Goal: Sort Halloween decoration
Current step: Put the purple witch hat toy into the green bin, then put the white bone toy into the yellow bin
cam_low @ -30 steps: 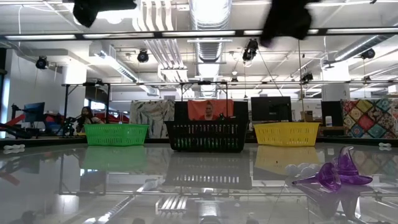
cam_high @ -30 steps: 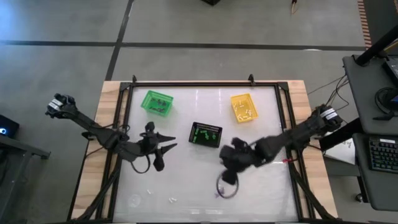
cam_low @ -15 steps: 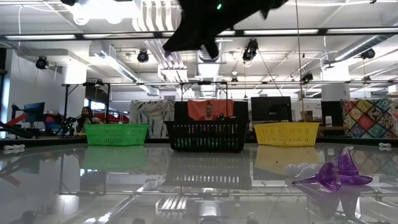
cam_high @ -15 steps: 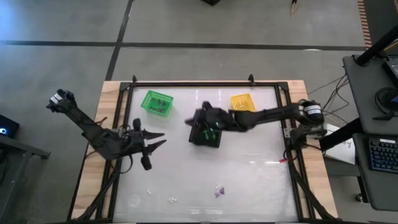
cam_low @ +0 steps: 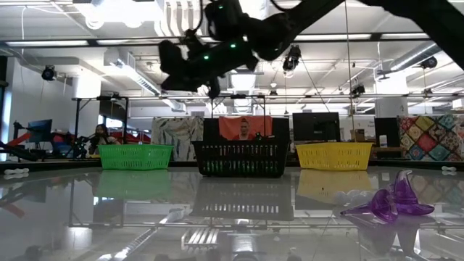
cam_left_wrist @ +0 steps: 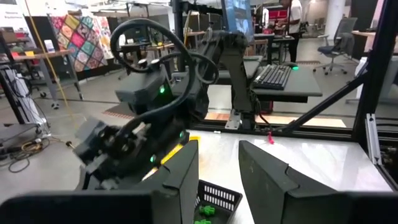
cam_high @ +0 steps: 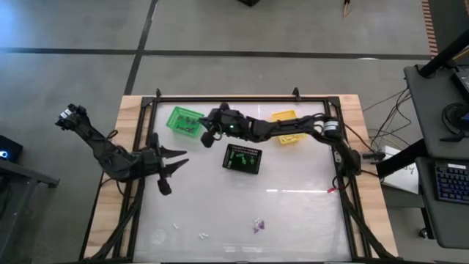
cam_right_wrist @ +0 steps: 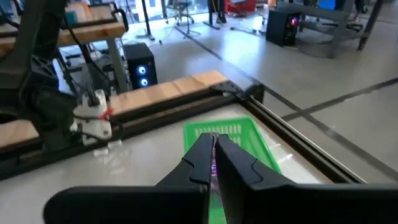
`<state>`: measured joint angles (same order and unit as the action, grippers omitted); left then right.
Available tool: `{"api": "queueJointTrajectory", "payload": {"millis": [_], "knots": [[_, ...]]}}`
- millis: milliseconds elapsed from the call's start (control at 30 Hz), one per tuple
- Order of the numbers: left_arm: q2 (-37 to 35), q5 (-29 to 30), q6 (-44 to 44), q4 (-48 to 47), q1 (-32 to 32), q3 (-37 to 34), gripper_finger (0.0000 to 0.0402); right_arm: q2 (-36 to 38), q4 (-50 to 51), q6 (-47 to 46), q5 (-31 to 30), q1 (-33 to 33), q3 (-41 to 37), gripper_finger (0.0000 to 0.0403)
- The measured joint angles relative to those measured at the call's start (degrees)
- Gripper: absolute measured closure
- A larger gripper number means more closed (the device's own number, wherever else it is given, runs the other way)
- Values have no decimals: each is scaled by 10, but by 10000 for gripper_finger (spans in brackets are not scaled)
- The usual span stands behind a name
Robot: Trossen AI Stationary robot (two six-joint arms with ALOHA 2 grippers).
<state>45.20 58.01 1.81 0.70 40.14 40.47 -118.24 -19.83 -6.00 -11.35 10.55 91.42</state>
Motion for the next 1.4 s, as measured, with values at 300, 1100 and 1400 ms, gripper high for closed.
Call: {"api": "queueJointTrajectory", "payload": {"millis": [300,1100,1400], "knots": [[-7,0,-9,-7,0,0,304,-87,31,14,-2,3,129,394],[-7,0,-13,-8,0,0,304,-152,80,-16,0,27,211,312],[-6,0,3,-14,0,0,304,-127,151,-14,42,25,210,263]]}}
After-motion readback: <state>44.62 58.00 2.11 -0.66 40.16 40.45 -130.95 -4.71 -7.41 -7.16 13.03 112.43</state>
